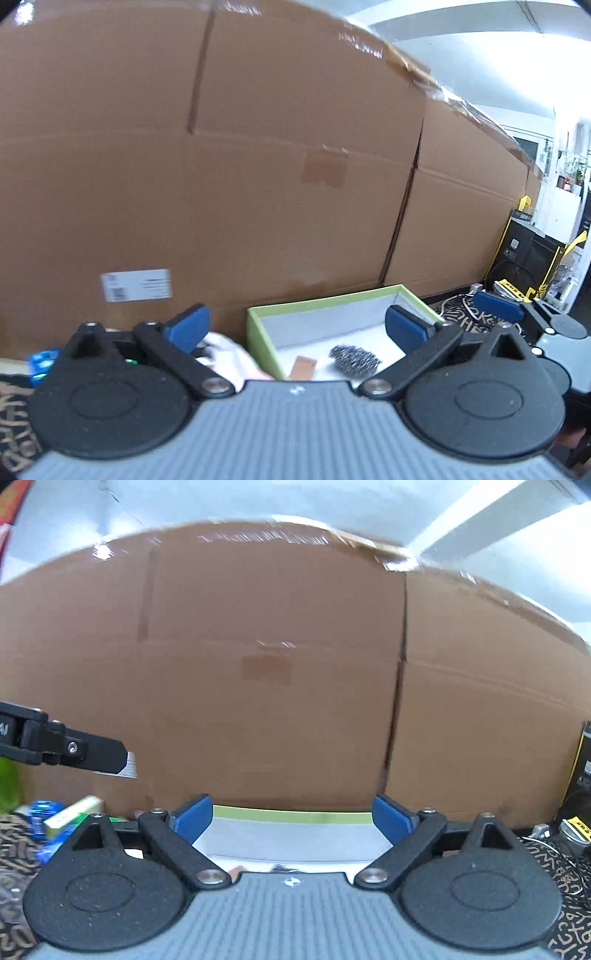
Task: Organize objects
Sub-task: 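Release the copper box and steel wool into the green shoebox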
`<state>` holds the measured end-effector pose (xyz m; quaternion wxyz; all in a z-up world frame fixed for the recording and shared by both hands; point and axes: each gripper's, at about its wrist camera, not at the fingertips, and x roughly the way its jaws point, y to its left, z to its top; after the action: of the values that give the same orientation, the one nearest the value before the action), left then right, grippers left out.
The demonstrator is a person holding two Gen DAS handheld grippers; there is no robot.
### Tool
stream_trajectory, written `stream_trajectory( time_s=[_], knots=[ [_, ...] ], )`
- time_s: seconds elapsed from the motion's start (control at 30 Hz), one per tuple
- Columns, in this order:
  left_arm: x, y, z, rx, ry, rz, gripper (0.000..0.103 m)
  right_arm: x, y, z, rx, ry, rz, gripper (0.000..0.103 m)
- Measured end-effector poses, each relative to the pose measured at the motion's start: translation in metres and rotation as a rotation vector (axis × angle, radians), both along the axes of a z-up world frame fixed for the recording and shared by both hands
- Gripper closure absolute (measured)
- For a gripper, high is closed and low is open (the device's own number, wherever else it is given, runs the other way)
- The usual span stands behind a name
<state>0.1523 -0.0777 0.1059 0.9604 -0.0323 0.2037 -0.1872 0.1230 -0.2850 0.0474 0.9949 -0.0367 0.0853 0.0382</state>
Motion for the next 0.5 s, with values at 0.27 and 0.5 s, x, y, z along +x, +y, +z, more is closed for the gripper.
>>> stream_trajectory(
  time_s=[0.27,0.5],
  knots=[
    [-0.059,0.054,-0.016,0.001,-0.002,0.117,0.0,-0.051,0.037,-0.019,0.002,0.003,0.061,0.004],
    [-0.08,0.092,-0.065,-0.036,0.116,0.194,0.0,-0.053,0.057,-0.057,0.072,0.146,0.114,0.004]
  ],
)
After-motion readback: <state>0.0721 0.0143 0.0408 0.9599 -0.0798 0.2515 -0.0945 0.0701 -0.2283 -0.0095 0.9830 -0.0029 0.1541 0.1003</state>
